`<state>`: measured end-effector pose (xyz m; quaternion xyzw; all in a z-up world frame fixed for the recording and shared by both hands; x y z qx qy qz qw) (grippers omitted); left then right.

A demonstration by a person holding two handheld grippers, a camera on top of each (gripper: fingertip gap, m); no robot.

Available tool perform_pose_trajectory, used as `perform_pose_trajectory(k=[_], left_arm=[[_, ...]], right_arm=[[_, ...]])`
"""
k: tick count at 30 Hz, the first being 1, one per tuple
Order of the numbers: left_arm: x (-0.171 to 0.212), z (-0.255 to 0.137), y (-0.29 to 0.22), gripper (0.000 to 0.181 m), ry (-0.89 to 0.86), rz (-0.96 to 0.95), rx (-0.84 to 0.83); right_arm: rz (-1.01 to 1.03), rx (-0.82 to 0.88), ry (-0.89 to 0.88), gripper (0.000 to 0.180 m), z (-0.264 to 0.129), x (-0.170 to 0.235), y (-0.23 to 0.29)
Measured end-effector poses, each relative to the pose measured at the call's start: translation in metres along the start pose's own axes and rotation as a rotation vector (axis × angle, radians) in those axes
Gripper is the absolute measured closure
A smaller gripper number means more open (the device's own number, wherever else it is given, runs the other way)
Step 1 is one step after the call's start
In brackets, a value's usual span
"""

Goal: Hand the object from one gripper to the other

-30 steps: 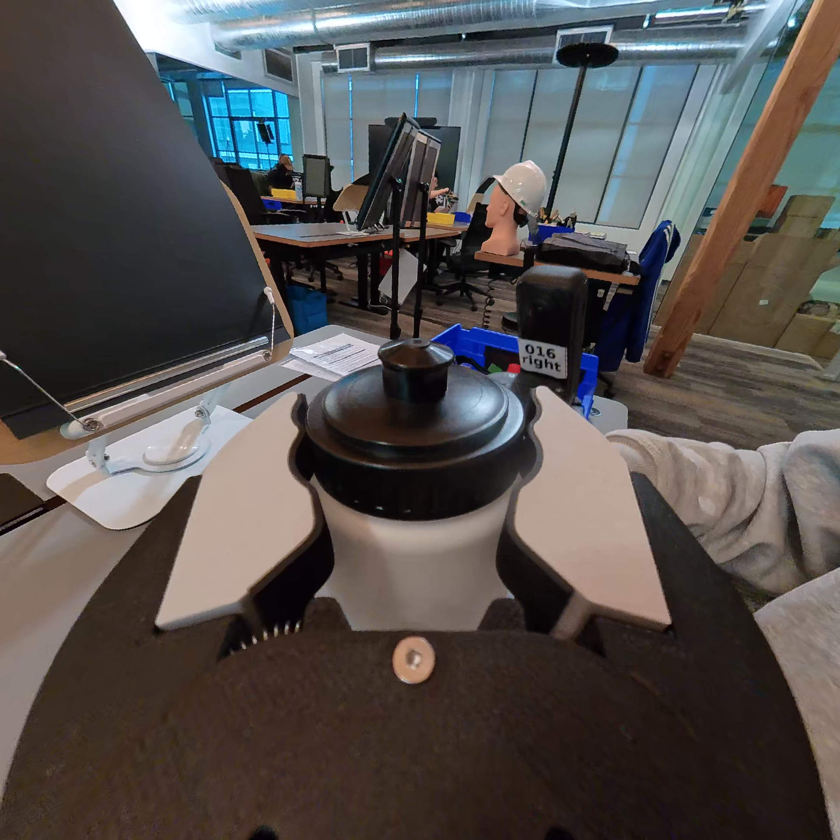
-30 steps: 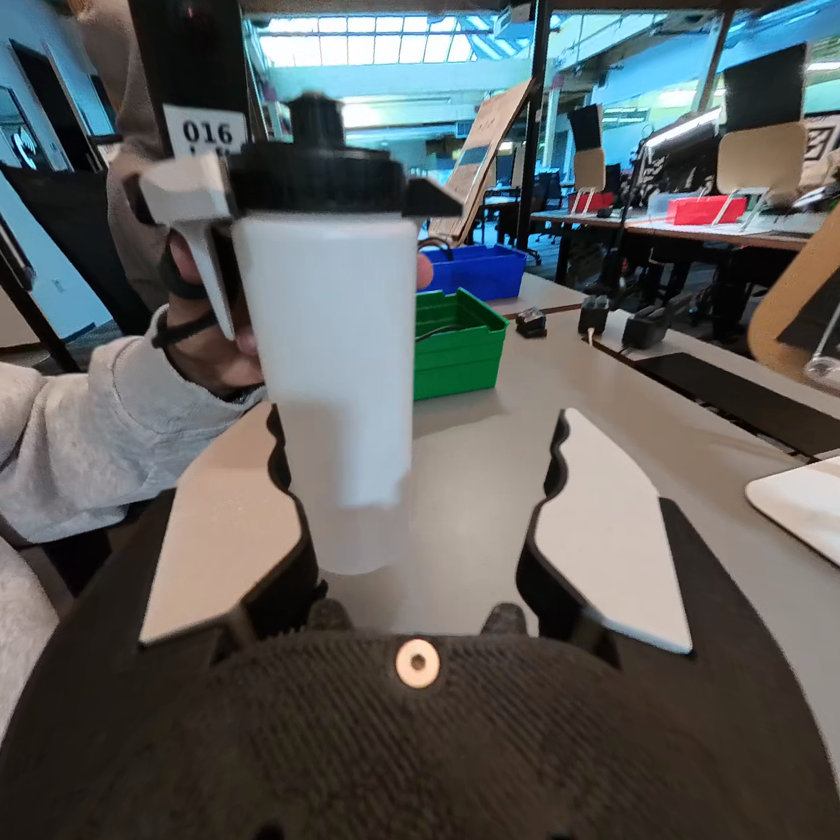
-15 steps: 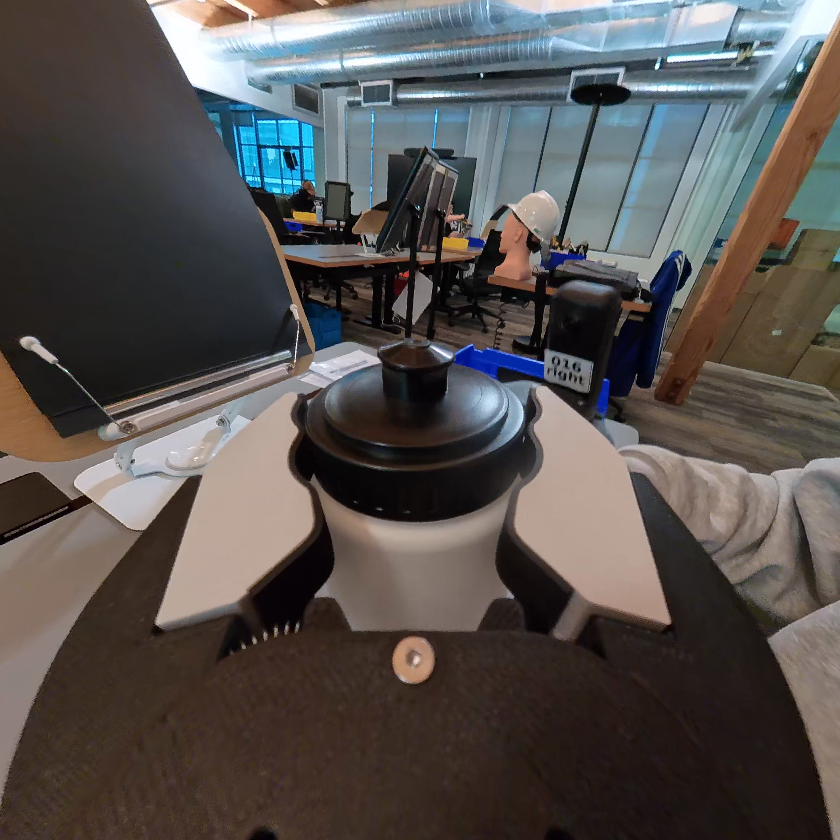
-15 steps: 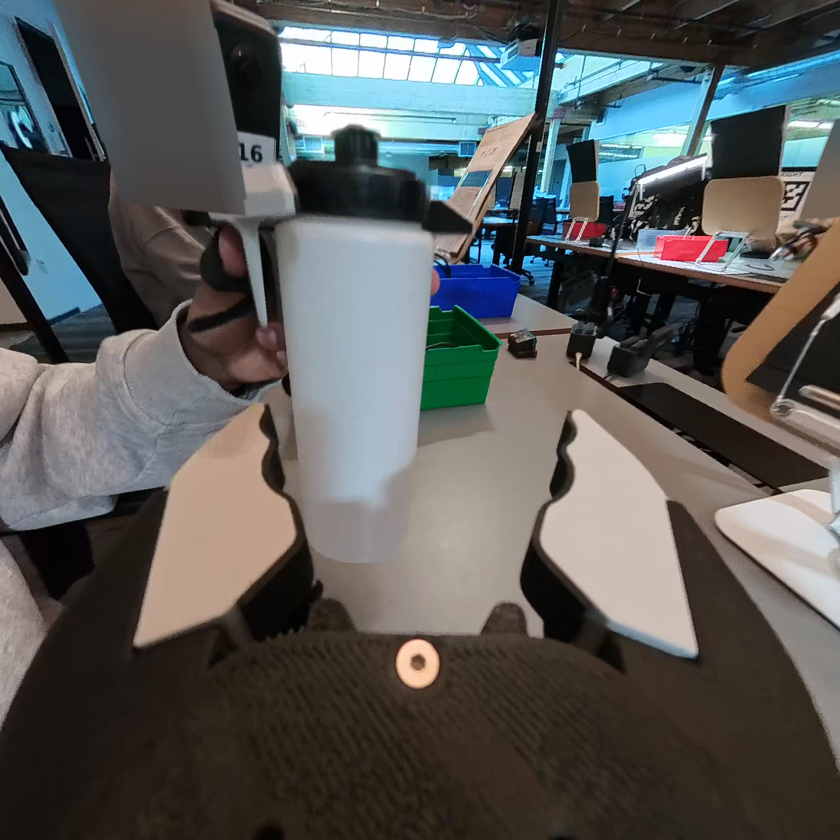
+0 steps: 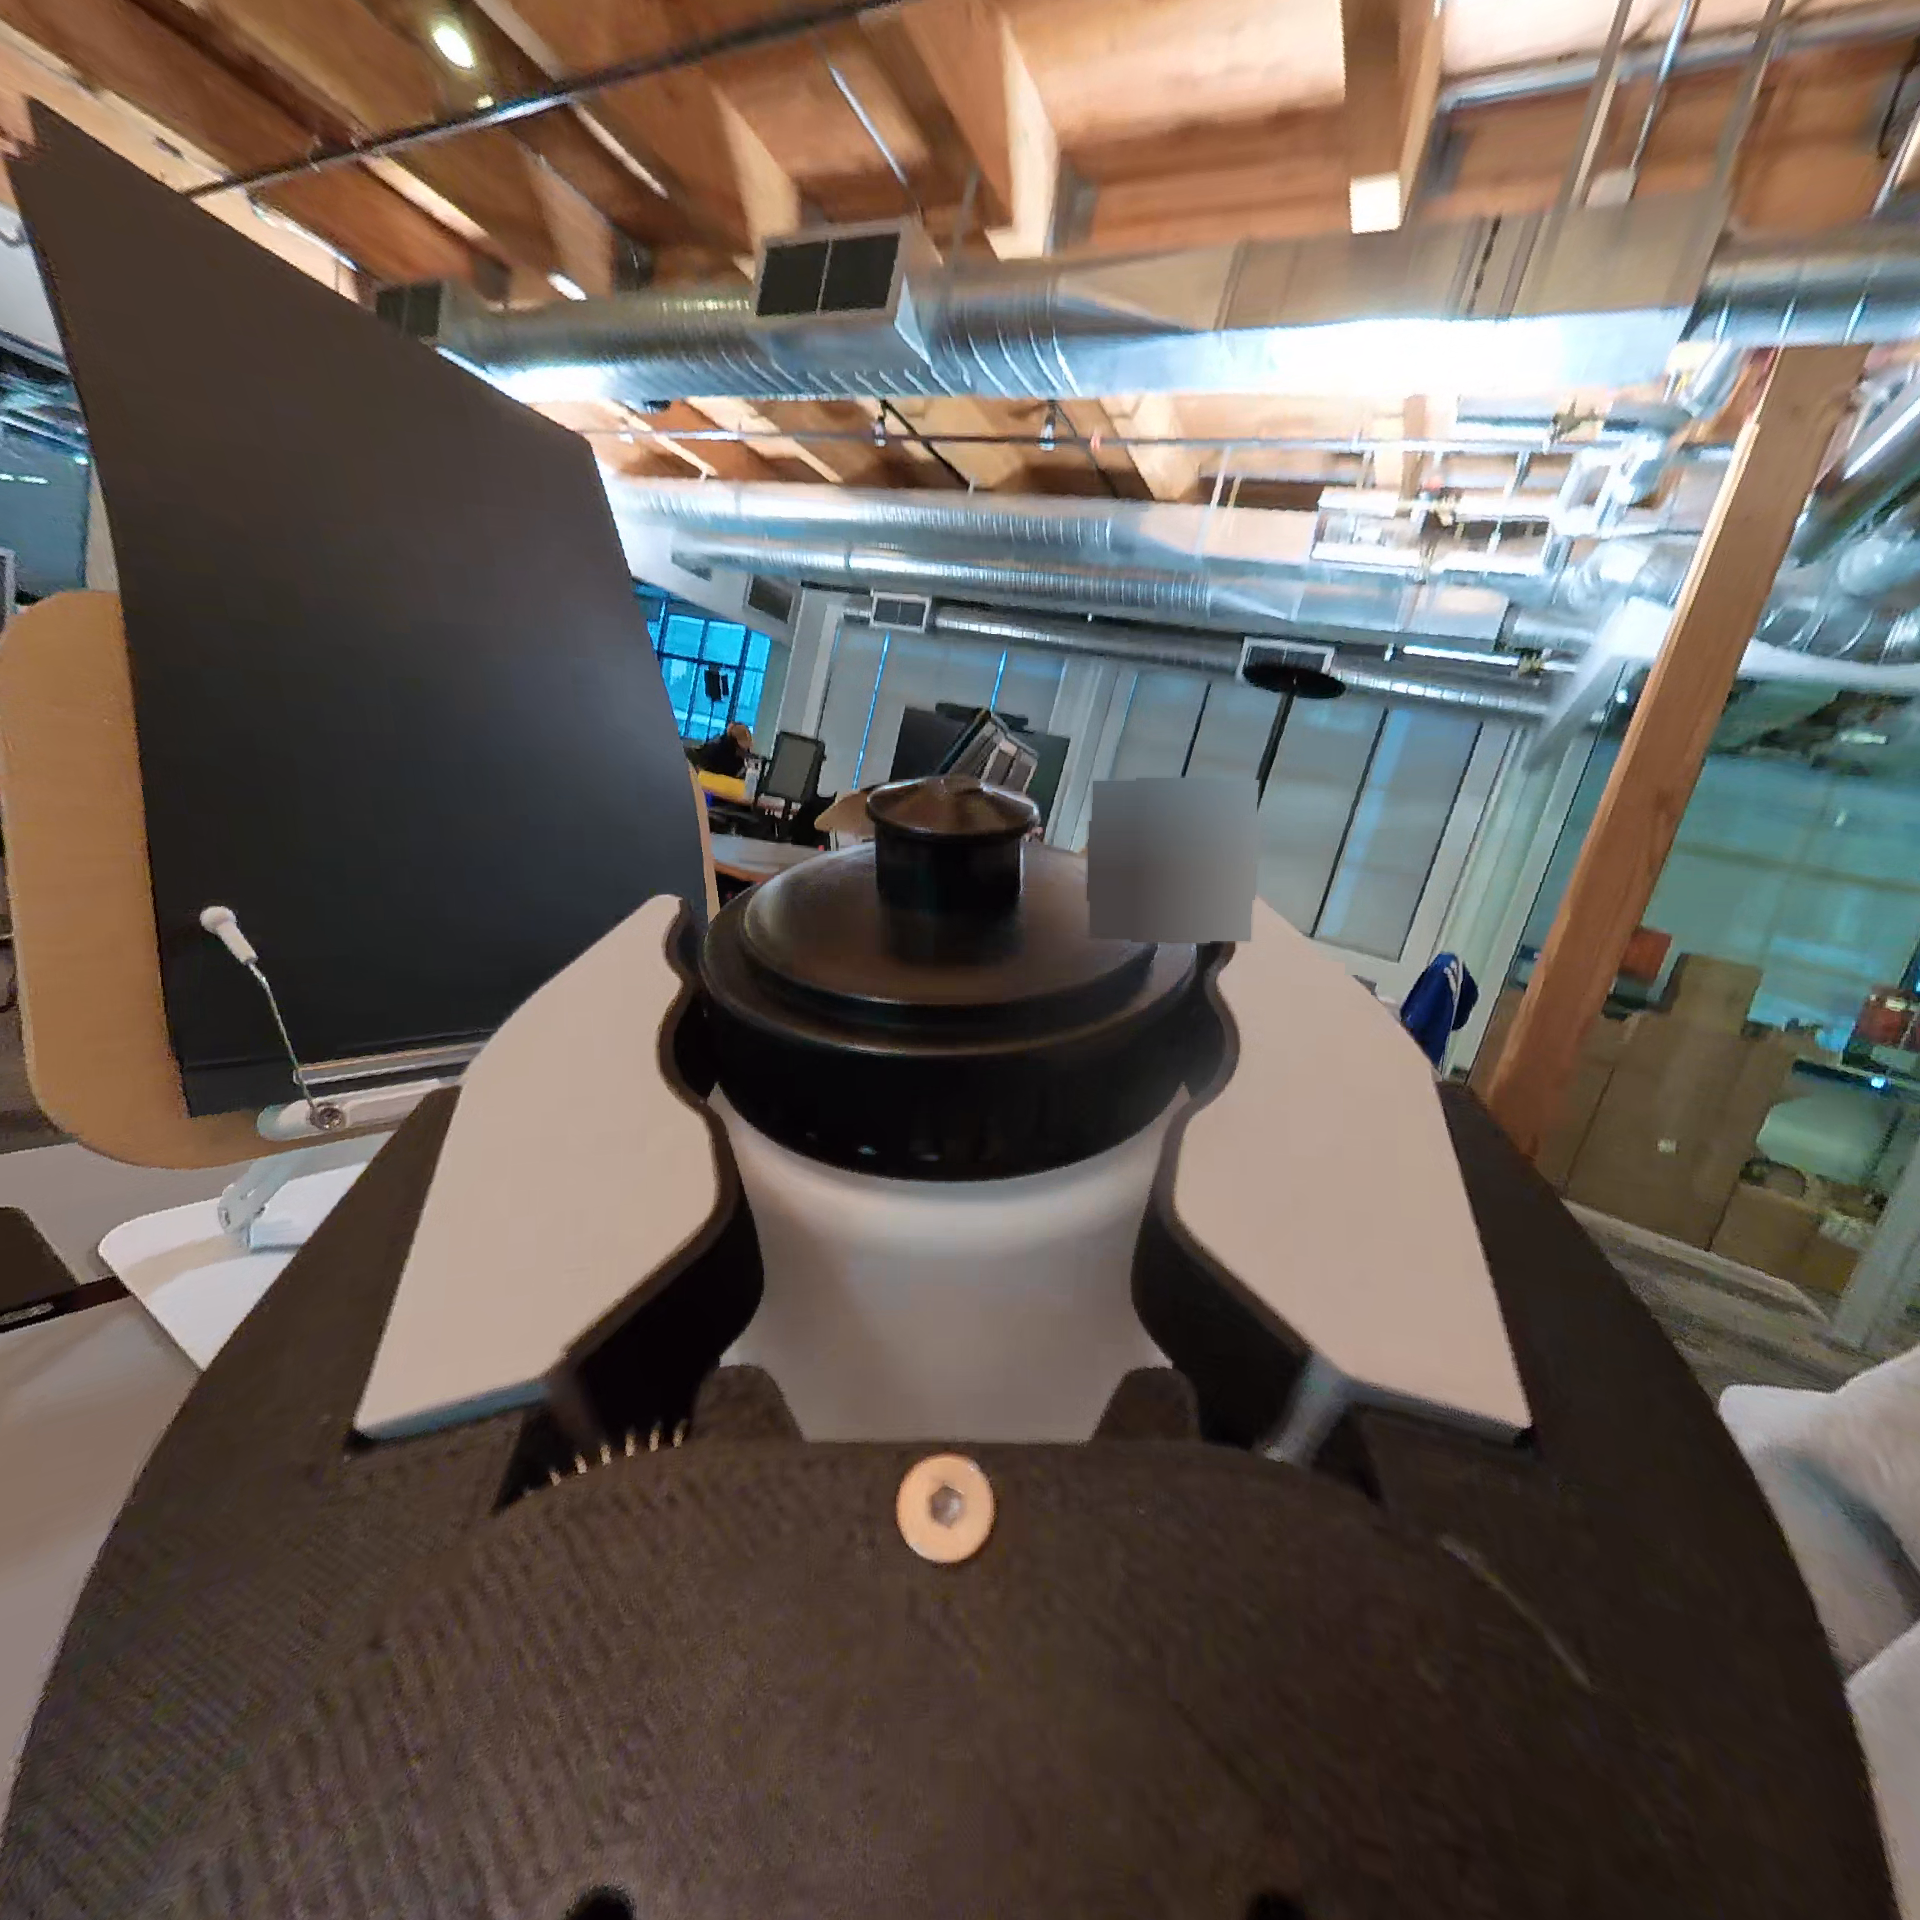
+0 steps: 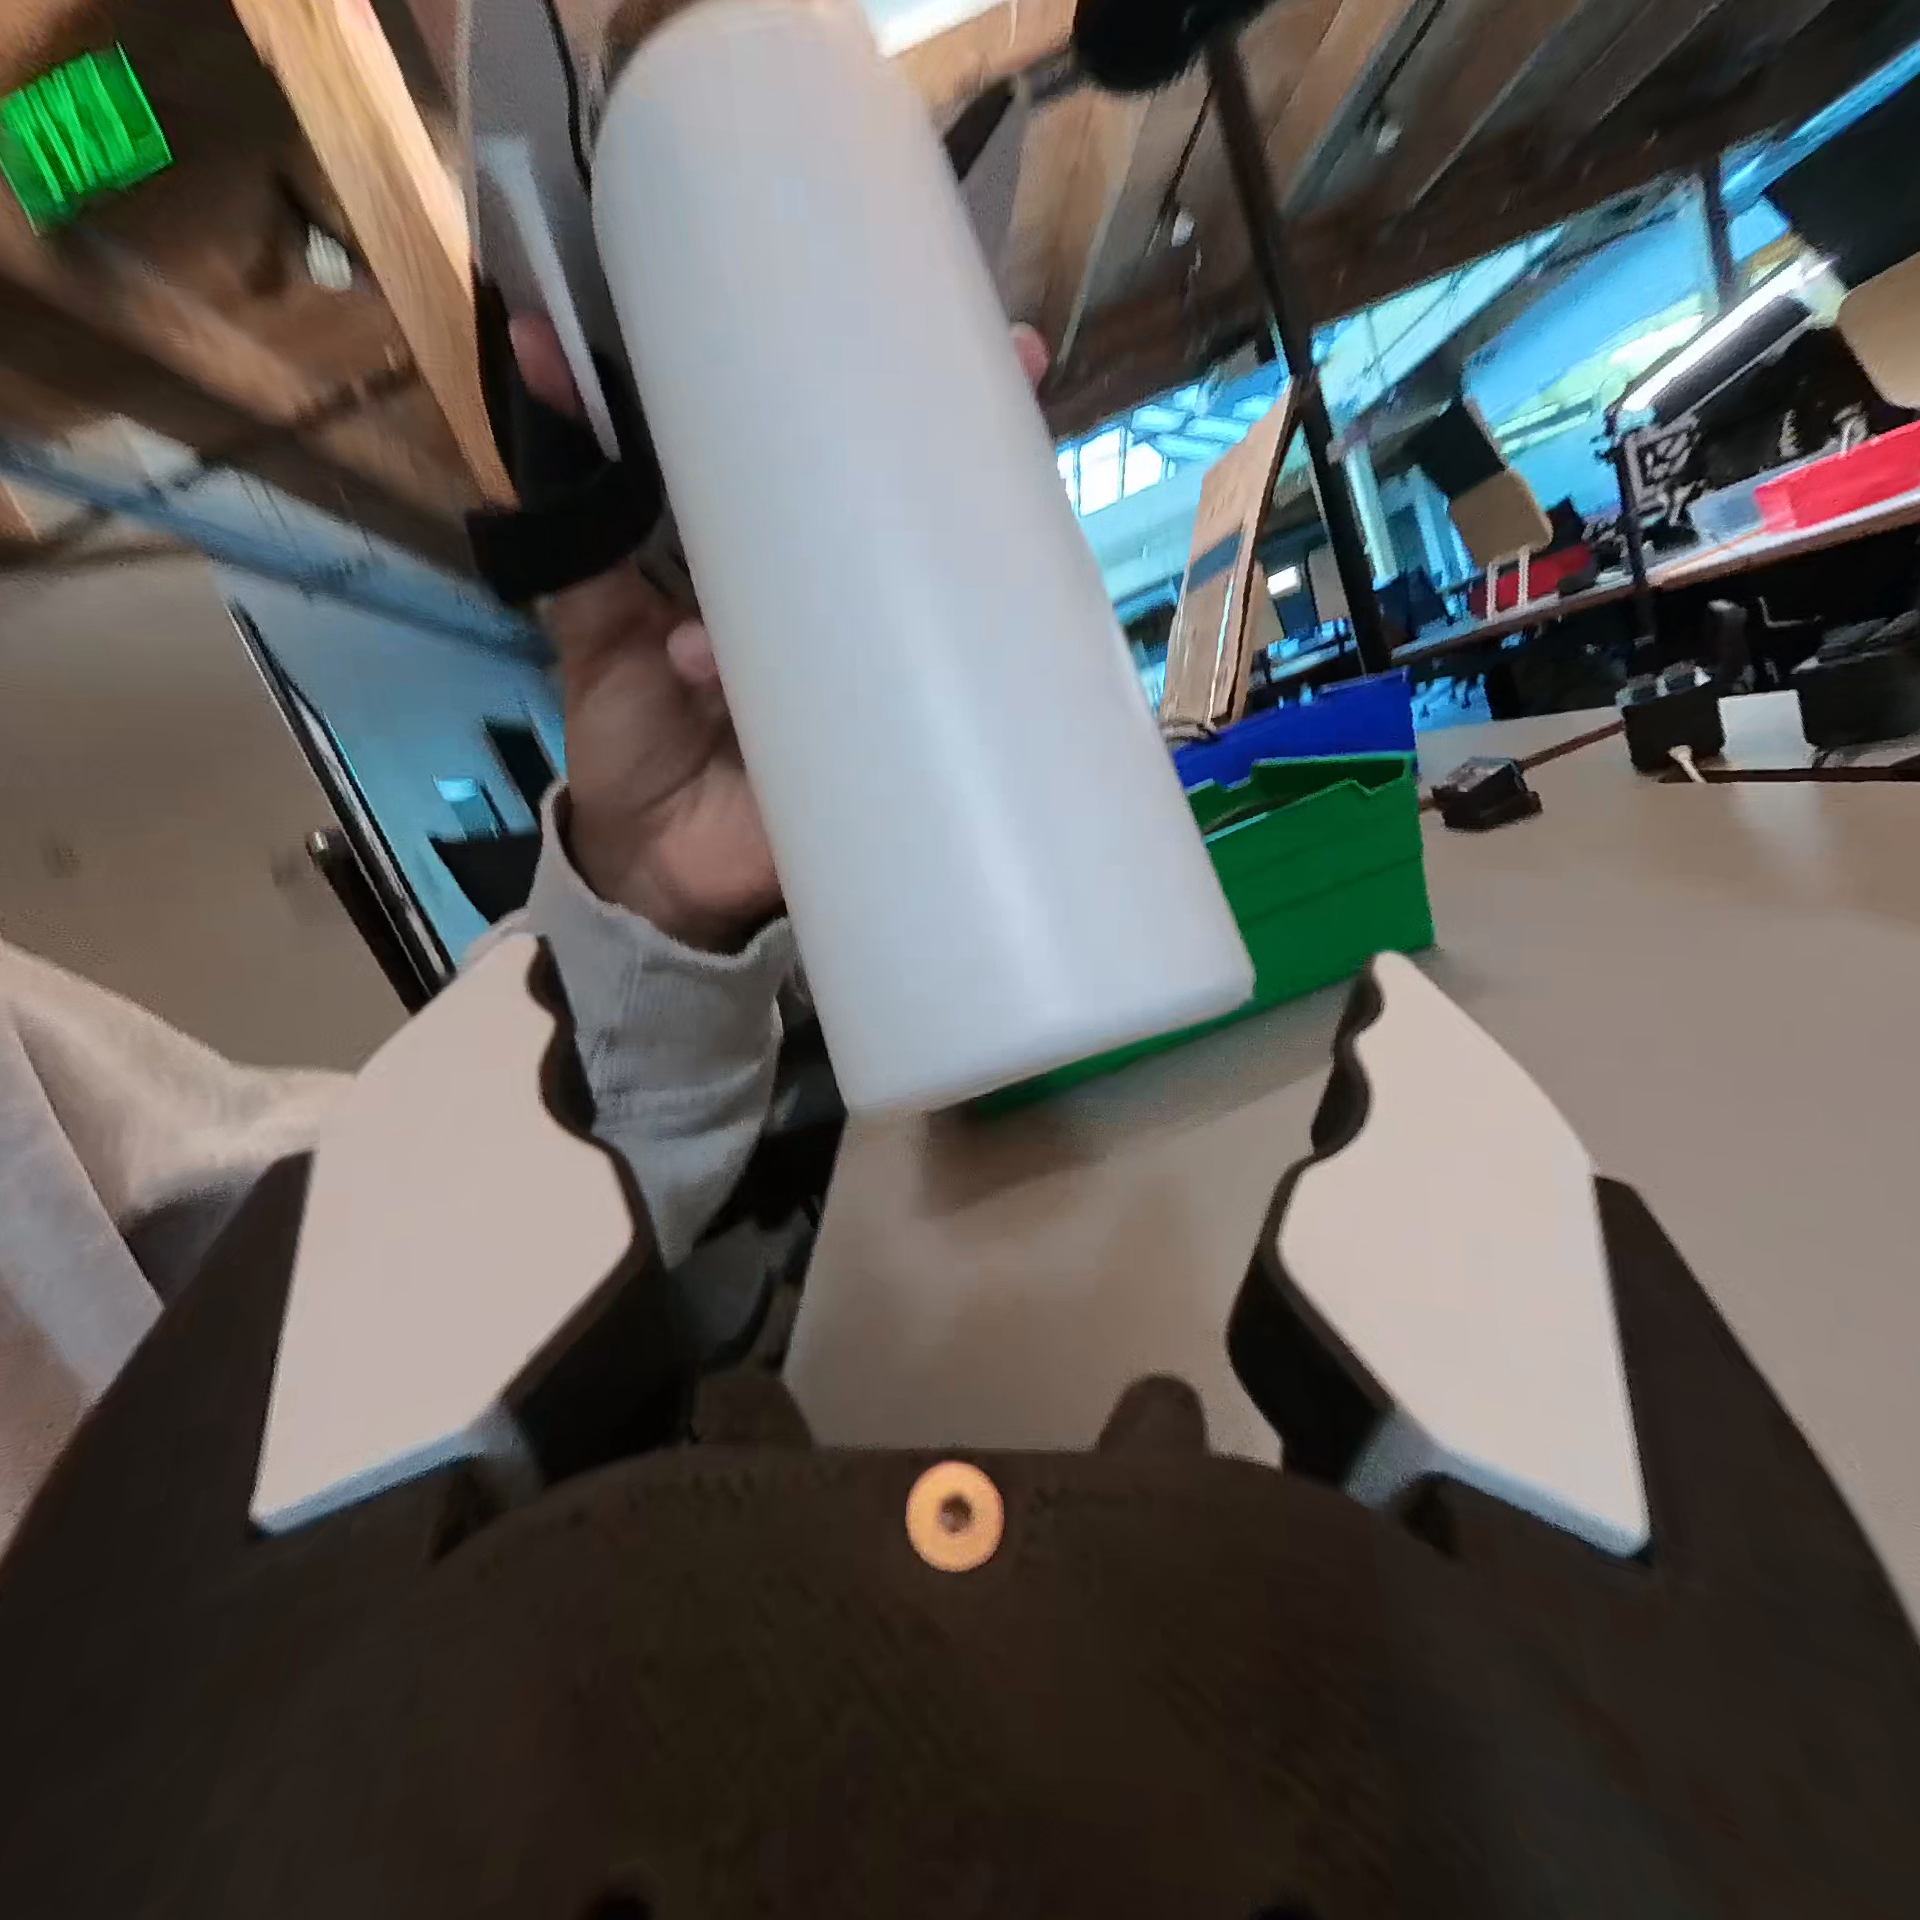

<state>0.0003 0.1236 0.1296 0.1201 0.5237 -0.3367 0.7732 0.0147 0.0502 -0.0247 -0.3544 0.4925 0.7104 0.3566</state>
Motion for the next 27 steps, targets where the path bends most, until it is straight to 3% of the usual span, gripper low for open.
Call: perform_pose_trajectory(k=[7, 9, 11, 15, 18, 27], left_arm=[[-0.005, -0.001, -0.011, 0.090, -0.159, -0.031, 0.052], [-0.003, 0.001, -0.014, 0.090, -0.199, -0.066, 0.078], [-0.004, -0.001, -0.016, 0.090, -0.253, -0.097, 0.089], [-0.008, -0.005, -0.018, 0.091, -0.334, -0.106, 0.111], [-0.010, -0.005, -0.022, 0.091, -0.377, -0.128, 0.132], [-0.009, -0.005, -0.017, 0.091, -0.379, -0.172, 0.139]], right_arm=[[0.081, -0.045, -0.100, 0.055, -0.005, -0.015, 0.008], [0.116, -0.051, -0.152, 0.064, -0.009, -0.027, 0.008], [0.132, -0.049, -0.165, 0.085, -0.014, -0.033, 0.004], [0.103, -0.084, -0.171, 0.085, -0.017, -0.043, 0.006], [0.122, -0.127, -0.149, 0.069, -0.013, -0.042, 0.015], [0.135, -0.104, -0.105, 0.073, -0.016, -0.051, 0.013]])
Point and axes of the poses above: each gripper's, where its closed fingertips meet, z out along the fingers, x out of its underside, y = z × x across the jaws, the point moved 3 cm from there along -z, back along the fingers, and after that the axes turned 11 degrees about x, right-handed, at the moved point
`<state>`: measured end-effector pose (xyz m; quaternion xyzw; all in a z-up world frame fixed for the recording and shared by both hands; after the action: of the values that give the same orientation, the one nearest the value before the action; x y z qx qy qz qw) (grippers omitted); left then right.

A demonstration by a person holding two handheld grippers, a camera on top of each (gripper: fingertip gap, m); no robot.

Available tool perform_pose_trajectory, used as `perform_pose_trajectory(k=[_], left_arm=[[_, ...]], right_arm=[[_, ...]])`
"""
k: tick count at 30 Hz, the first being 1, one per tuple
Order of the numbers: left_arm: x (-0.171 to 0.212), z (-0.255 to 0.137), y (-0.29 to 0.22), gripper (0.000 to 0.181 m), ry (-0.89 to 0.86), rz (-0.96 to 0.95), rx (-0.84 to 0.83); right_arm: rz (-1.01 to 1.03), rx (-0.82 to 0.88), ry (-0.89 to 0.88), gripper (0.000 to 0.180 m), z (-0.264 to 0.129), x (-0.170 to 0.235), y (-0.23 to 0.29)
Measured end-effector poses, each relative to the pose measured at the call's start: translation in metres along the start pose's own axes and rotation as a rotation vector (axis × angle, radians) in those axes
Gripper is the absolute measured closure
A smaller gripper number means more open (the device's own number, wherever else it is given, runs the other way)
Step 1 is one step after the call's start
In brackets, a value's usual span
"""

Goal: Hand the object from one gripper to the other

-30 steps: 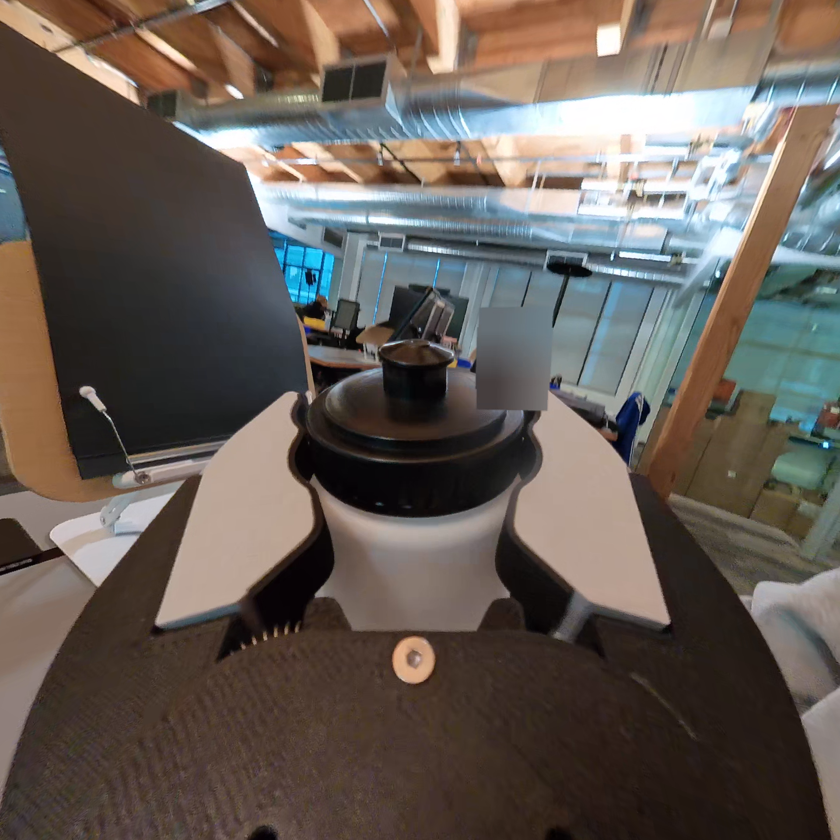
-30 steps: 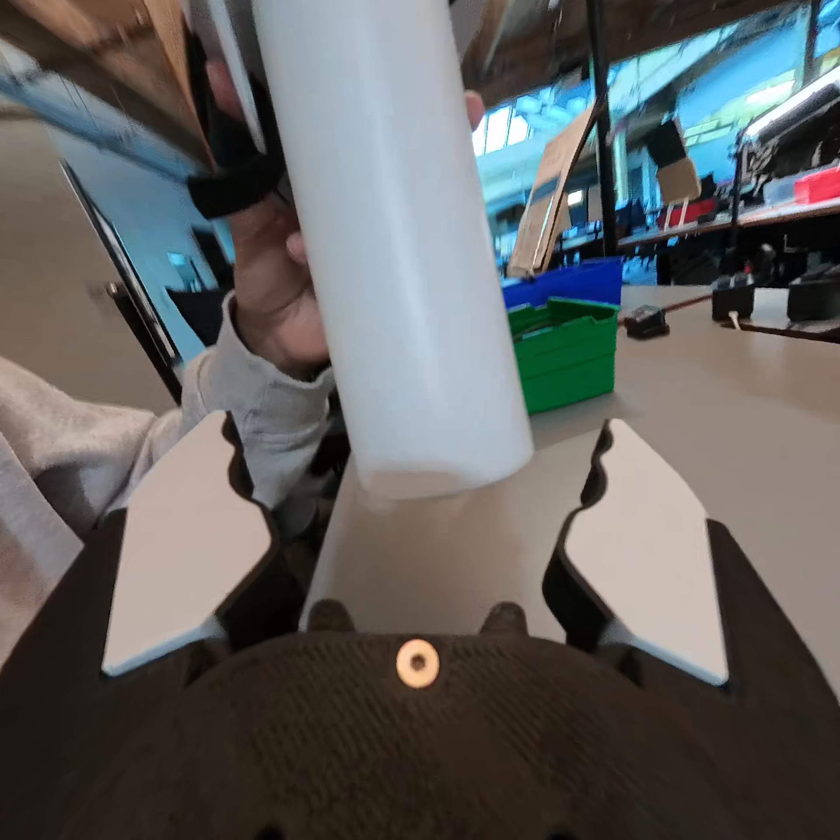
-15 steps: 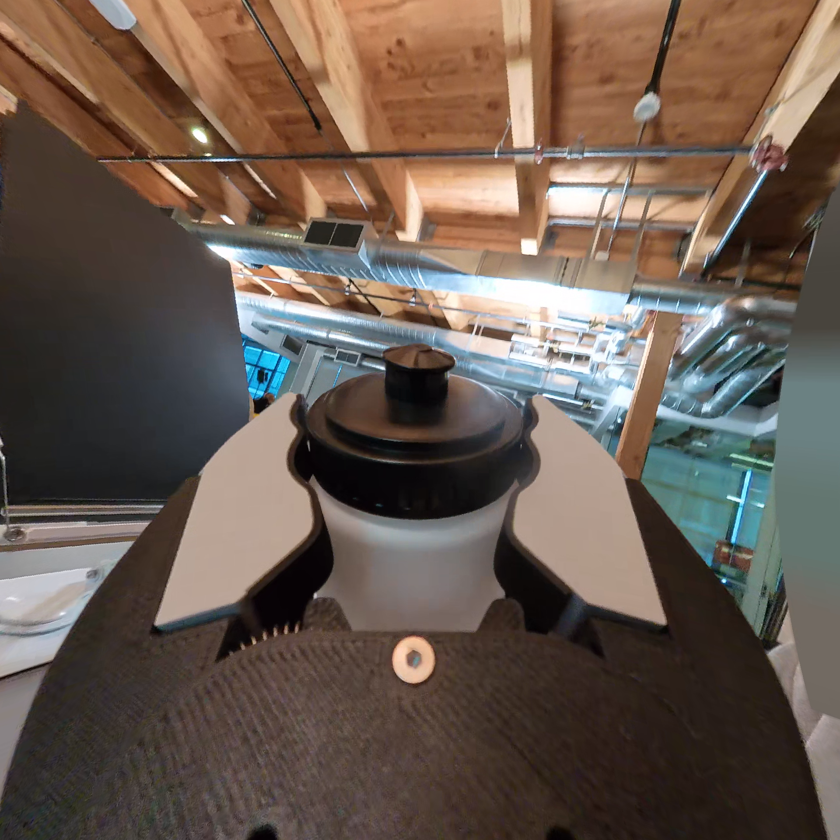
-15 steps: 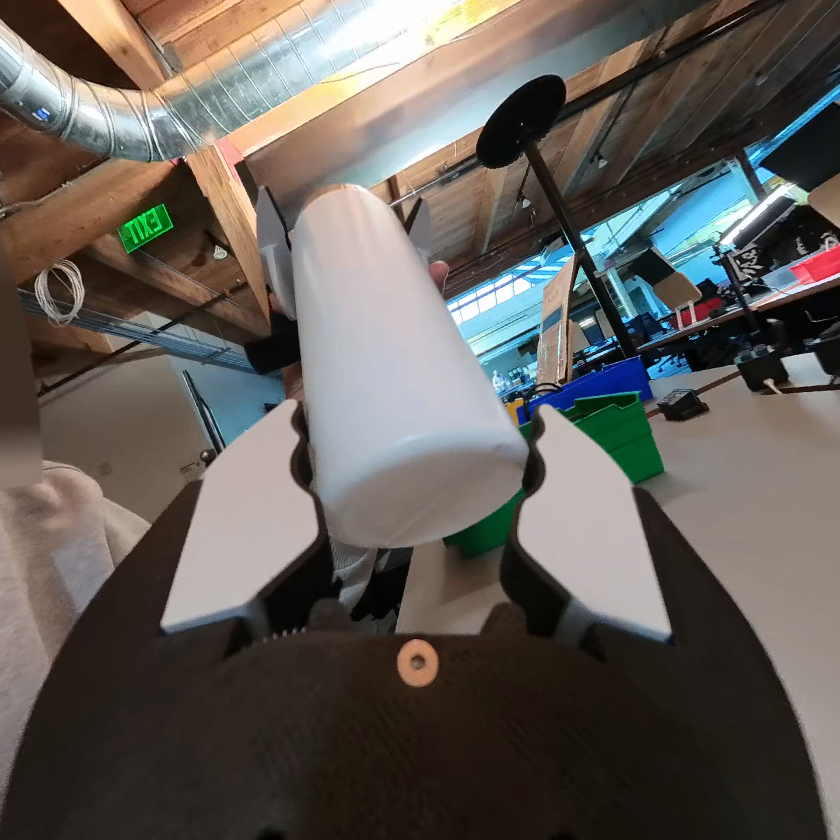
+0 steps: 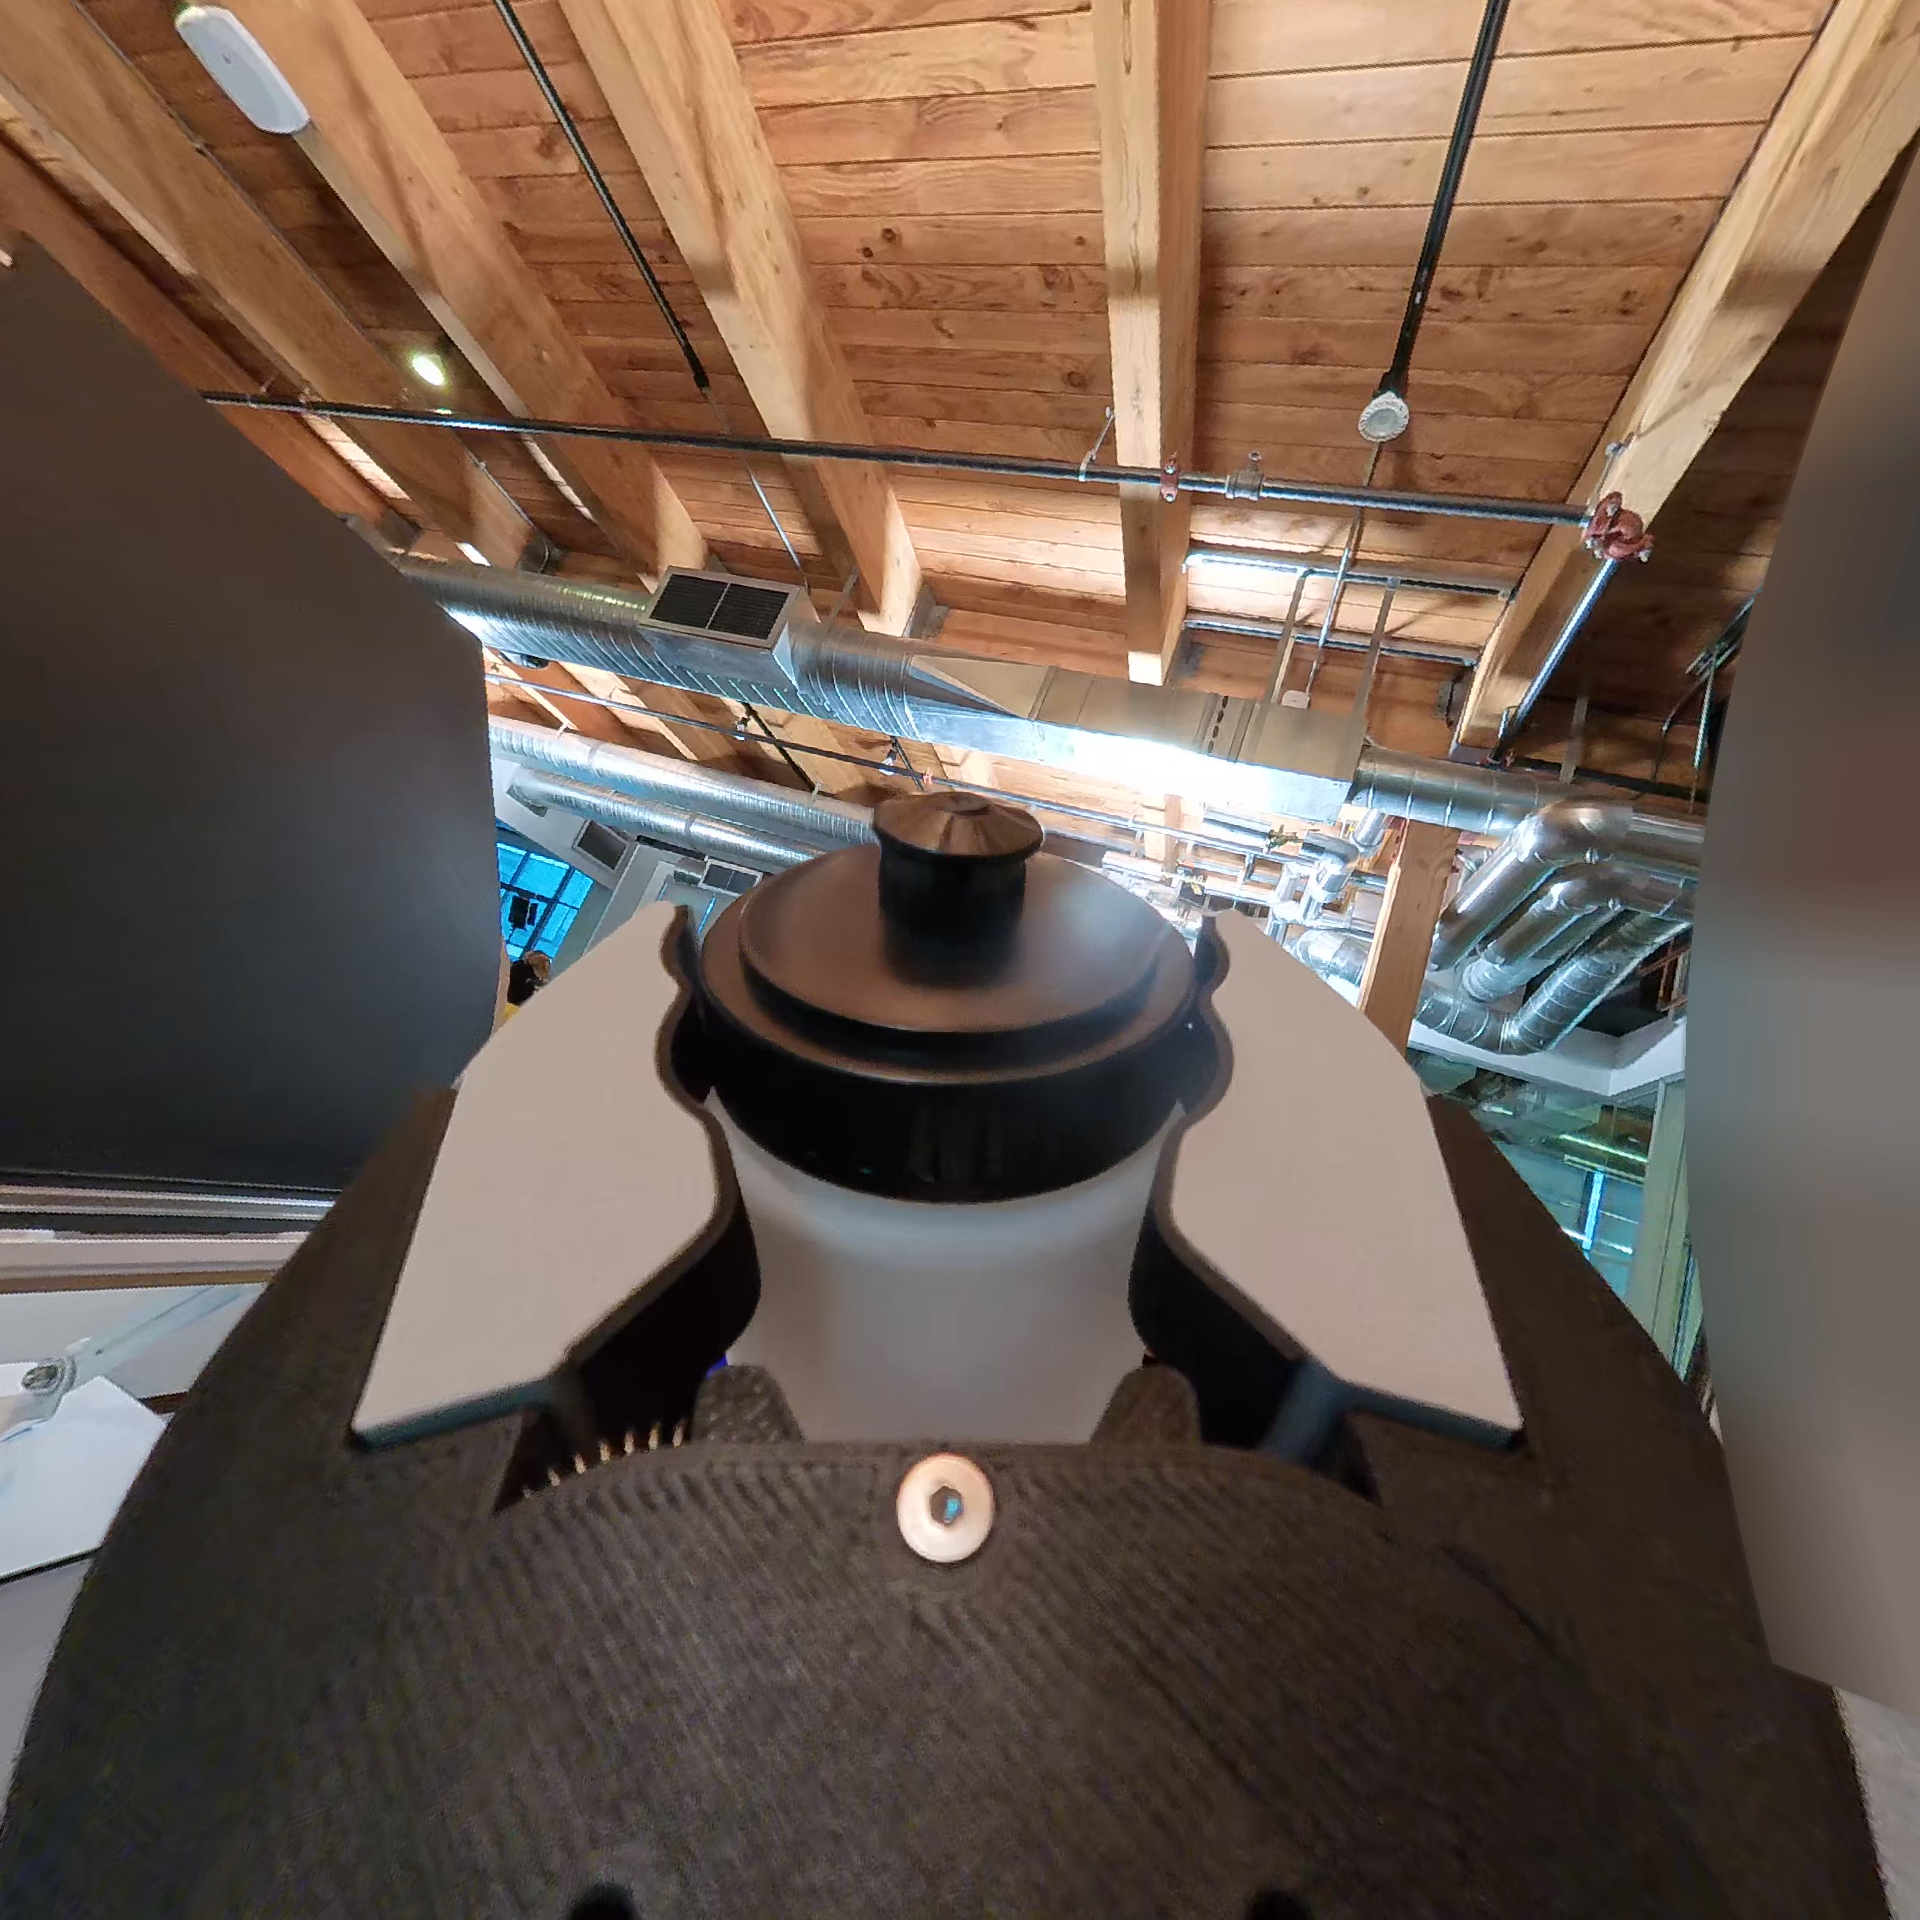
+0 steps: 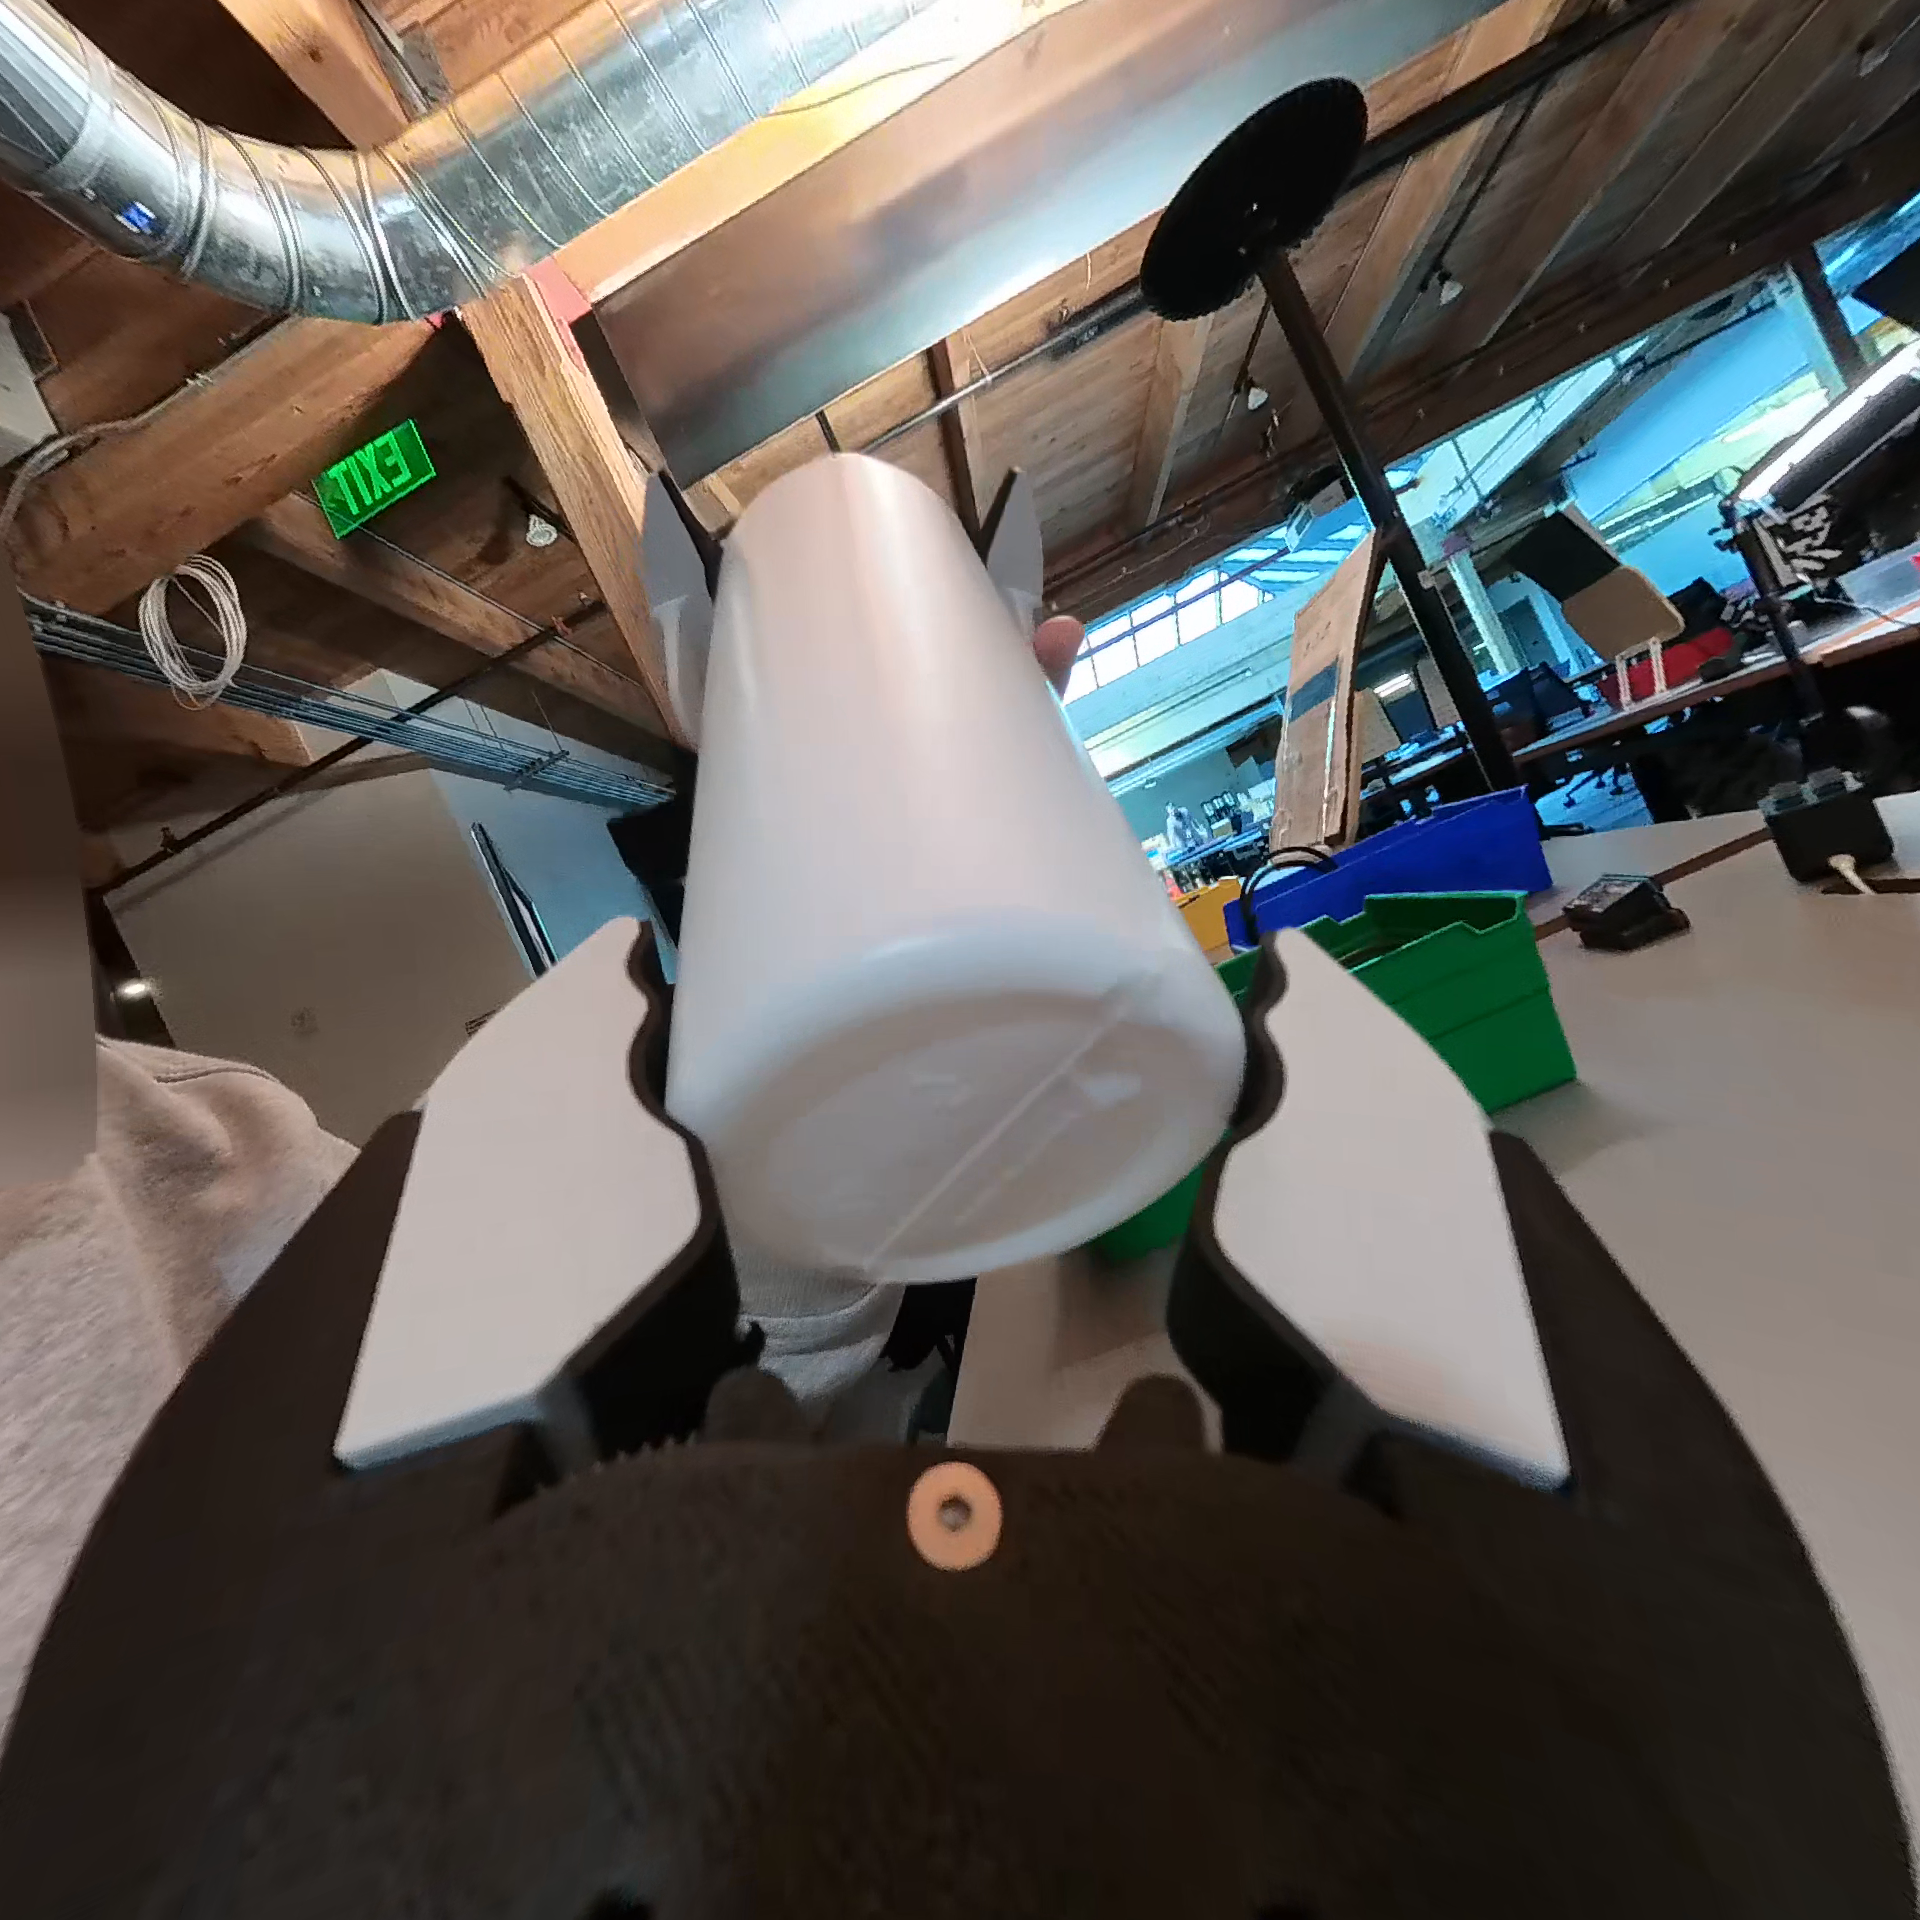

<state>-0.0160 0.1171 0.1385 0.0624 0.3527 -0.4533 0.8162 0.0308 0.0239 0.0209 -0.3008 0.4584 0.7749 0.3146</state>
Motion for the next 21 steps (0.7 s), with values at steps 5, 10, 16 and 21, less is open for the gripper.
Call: perform_pose_trajectory(k=[5, 10, 16, 21], left_arm=[[0.002, 0.001, 0.003, 0.082, 0.025, -0.010, 0.007], [0.014, 0.004, 0.007, 0.069, 0.078, -0.024, -0.006], [0.028, 0.007, 0.011, 0.063, 0.143, -0.032, -0.021], [0.035, 0.006, 0.018, 0.059, 0.178, -0.041, -0.049]], right_arm=[[0.032, -0.002, 0.014, 0.073, -0.001, -0.009, -0.001], [0.073, -0.004, -0.005, 0.073, -0.002, -0.014, -0.003], [0.122, -0.003, -0.038, 0.073, -0.006, -0.023, -0.008], [0.153, 0.000, -0.074, 0.073, -0.010, -0.034, -0.012]])
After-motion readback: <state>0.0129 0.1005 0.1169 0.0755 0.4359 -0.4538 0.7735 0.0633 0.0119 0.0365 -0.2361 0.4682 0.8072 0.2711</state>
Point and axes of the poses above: each gripper's, where its closed fingertips meet, z out along the fingers, x out of its underside, y = z × x across the jaws, the point moved 3 cm from there along -z, back along the fingers, and after that the axes turned 11 degrees about x, right-handed, at the moved point
